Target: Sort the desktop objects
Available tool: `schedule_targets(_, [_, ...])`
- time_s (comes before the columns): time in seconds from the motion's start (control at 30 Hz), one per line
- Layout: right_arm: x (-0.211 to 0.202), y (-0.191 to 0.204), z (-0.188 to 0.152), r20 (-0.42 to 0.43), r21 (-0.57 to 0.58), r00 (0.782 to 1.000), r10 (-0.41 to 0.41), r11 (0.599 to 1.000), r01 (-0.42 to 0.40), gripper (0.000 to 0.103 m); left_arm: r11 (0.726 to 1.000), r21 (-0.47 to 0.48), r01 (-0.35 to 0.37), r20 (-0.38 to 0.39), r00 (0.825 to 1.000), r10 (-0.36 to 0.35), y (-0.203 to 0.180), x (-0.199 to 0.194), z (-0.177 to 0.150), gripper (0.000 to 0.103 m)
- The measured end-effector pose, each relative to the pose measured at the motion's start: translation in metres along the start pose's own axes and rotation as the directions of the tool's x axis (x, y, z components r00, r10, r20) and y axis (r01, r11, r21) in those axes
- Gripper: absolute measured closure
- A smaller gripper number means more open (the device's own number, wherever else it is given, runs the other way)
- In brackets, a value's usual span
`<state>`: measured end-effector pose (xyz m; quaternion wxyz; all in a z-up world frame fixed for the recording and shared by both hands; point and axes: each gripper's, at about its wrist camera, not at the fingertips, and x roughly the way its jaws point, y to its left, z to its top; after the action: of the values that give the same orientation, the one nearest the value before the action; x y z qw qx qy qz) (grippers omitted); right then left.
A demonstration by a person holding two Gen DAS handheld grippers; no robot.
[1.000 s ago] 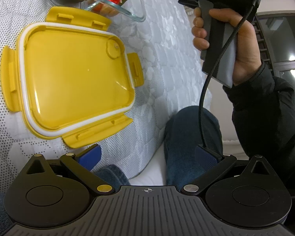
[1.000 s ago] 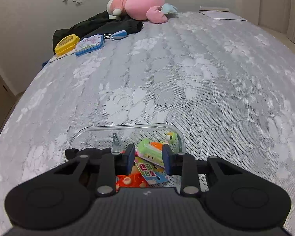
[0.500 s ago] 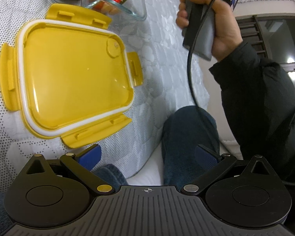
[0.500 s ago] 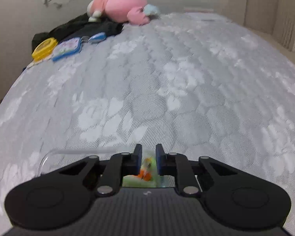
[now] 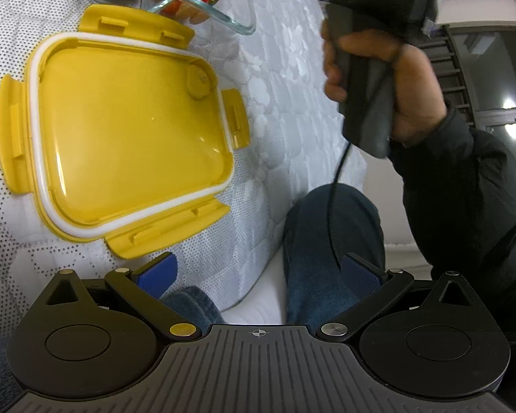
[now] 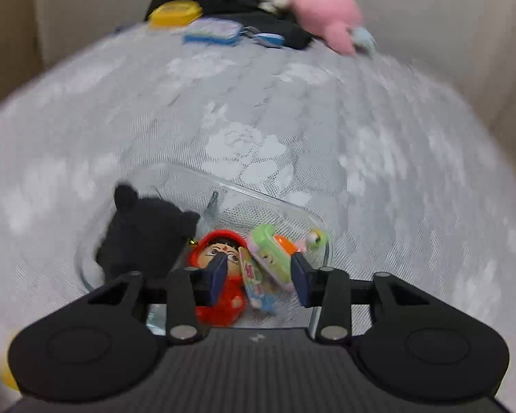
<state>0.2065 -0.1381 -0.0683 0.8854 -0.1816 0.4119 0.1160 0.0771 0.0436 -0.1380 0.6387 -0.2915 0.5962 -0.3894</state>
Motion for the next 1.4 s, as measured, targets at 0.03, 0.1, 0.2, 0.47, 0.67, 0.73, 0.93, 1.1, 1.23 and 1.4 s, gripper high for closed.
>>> schedule_targets(0.03, [0.007, 0.005, 0.0, -0.013, -0.043, 1.0, -0.023, 0.999, 0.022, 0.069, 1.0, -0.004, -0.007, -0.006, 1.0, 0.007, 0.0, 0.0, 0.0, 0.0])
schedule_targets(0.1, [0.019, 0.002, 0.0, -0.064, -0.022, 0.998, 0.01, 1.0, -0.012, 0.098, 1.0, -0.007, -0.008, -0.007, 1.0, 0.008, 0.001, -0.001, 0.0, 0.0])
schedule_targets(0.2, [0.01, -0.01, -0.001, -0.061, 0.066, 0.996, 0.063, 0.996, -0.059, 0.103, 1.0, -0.005, -0.005, -0.008, 1.0, 0.005, 0.001, -0.002, 0.0, 0.0])
schedule_targets(0.47, [-0.033, -0.041, 0.007, -0.007, 0.243, 0.987, 0.163, 0.957, -0.156, 0.101, 1.0, -0.004, -0.011, -0.008, 1.0, 0.011, 0.0, 0.0, 0.001, 0.0])
schedule_targets(0.67, [-0.03, -0.047, -0.002, 0.018, 0.256, 1.0, 0.02, 0.966, -0.024, 0.087, 1.0, 0.0, -0.014, -0.006, 1.0, 0.014, -0.001, 0.0, 0.0, 0.0])
schedule_targets(0.73, [-0.022, -0.051, -0.001, 0.0, 0.284, 0.998, 0.06, 0.957, -0.058, 0.087, 1.0, -0.002, -0.014, -0.008, 1.0, 0.014, -0.001, 0.001, 0.001, 0.0])
schedule_targets(0.93, [0.009, -0.036, 0.002, 0.008, 0.26, 0.999, 0.037, 0.965, -0.037, 0.087, 1.0, -0.005, -0.01, -0.011, 1.0, 0.01, 0.0, 0.002, 0.002, 0.0])
schedule_targets(1.1, [0.019, -0.025, 0.013, 0.01, 0.184, 1.0, 0.005, 0.983, -0.007, 0.053, 1.0, -0.006, -0.009, -0.01, 1.0, 0.009, 0.0, 0.002, 0.002, 0.0])
schedule_targets(1.23, [0.03, -0.026, 0.008, -0.076, 0.175, 0.997, 0.033, 0.984, -0.019, 0.073, 1.0, -0.002, -0.013, -0.007, 1.0, 0.013, 0.0, 0.002, 0.001, 0.0])
schedule_targets(1.4, [0.024, -0.016, -0.005, -0.031, 0.053, 0.999, -0.02, 0.998, 0.021, 0.074, 1.0, 0.003, -0.019, -0.004, 1.0, 0.019, -0.001, 0.003, 0.001, 0.0])
